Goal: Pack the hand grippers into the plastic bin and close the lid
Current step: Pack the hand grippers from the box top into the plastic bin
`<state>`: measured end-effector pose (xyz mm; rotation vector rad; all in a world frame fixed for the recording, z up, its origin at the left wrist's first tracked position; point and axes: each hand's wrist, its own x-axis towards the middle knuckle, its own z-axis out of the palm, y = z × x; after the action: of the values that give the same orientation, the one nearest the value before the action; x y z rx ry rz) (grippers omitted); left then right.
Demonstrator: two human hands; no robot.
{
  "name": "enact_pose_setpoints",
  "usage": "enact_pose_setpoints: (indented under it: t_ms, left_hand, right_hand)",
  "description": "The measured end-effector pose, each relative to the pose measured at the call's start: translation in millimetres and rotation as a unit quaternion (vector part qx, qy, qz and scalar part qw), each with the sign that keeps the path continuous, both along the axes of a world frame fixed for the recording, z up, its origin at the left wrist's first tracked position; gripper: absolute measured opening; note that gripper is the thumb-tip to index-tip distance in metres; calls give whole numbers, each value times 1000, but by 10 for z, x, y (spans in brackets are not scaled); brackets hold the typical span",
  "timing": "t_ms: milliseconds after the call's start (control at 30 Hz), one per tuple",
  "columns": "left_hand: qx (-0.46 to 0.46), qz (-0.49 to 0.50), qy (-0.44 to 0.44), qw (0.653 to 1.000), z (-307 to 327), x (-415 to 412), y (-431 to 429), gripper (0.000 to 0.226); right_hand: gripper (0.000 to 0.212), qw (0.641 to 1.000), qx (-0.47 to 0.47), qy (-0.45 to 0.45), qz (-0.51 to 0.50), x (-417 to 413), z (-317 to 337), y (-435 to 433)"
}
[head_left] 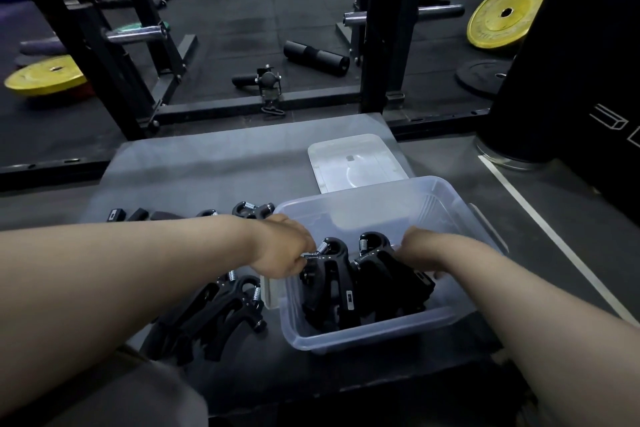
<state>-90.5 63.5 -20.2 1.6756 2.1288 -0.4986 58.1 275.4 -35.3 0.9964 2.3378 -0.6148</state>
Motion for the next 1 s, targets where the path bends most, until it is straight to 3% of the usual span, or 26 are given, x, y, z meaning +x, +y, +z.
enact_pose_setpoints:
  t_ms: [100, 233, 433, 633, 733, 1000]
  left_hand:
    - [-5, 0, -1, 1000, -13, -7, 7, 37]
    - [-17, 1, 9, 1000, -22, -14, 8, 42]
    - [-4, -4, 6, 1000, 10, 14, 25, 27]
    - [-13, 4, 8, 1000, 6, 14, 11, 34]
    - [-26, 11, 12, 1000, 25, 28, 17, 41]
    - [-40, 21, 7, 999, 44, 45, 30, 37]
  right_hand:
    - [31, 997, -2, -54, 52, 87, -10, 7]
    - [17, 997, 23, -34, 71, 113, 23, -62]
    - [28, 993, 23, -58, 104, 111, 23, -121]
    - [31, 990, 21, -64, 121, 105, 15, -140]
    - [15, 989, 35, -48, 139, 130, -70, -152]
    - [11, 984, 28, -44, 170, 133, -96, -140]
